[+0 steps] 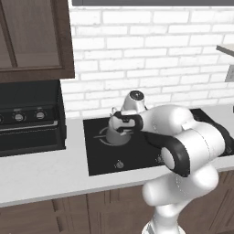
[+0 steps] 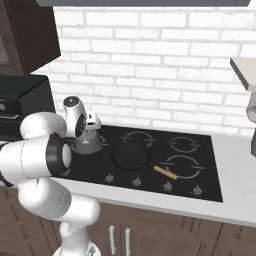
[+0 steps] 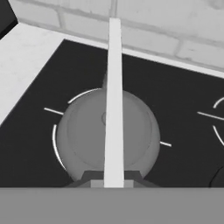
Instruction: Pick the kettle from the counter and place it on a stove burner. Then turn the burner on.
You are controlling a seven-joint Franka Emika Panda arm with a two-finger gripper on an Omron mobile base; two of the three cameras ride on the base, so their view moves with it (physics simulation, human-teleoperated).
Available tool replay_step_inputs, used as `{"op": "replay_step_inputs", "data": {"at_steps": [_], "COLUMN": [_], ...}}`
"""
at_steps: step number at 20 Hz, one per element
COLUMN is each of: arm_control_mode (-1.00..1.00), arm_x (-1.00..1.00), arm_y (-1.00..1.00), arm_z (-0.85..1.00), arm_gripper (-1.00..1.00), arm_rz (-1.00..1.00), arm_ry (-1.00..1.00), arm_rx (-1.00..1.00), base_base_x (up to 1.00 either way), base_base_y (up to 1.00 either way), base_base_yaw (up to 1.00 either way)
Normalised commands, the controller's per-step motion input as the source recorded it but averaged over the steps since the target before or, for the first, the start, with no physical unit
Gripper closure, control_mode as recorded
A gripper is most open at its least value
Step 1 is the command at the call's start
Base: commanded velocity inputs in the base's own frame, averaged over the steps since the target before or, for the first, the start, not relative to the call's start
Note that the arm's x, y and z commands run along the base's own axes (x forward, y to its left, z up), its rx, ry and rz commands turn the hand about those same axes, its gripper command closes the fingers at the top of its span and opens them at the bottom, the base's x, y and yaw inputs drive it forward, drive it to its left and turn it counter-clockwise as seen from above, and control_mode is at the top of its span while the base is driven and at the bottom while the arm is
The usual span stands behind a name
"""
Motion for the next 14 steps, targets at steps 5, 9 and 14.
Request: {"op": "replay_step_inputs", "data": {"at_steps": [5, 9, 14], "arm_control_mode": [-1.0, -1.0, -1.0], "arm_x": [0.26, 0.2, 0.08], "arm_y": [0.0, 0.04, 0.03], "arm_z": [-0.04, -0.07, -0.15], "arm_gripper": [1.0, 1.0, 1.0], "arm_rz": [0.0, 0.0, 0.0], "arm_ry": [0.0, 0.0, 0.0], "arm_rx": [0.0, 0.0, 0.0], "base_base_x": [0.0, 0.0, 0.0], "base_base_y": [0.0, 0.0, 0.0], "base_base_yaw": [0.0, 0.0, 0.0]}}
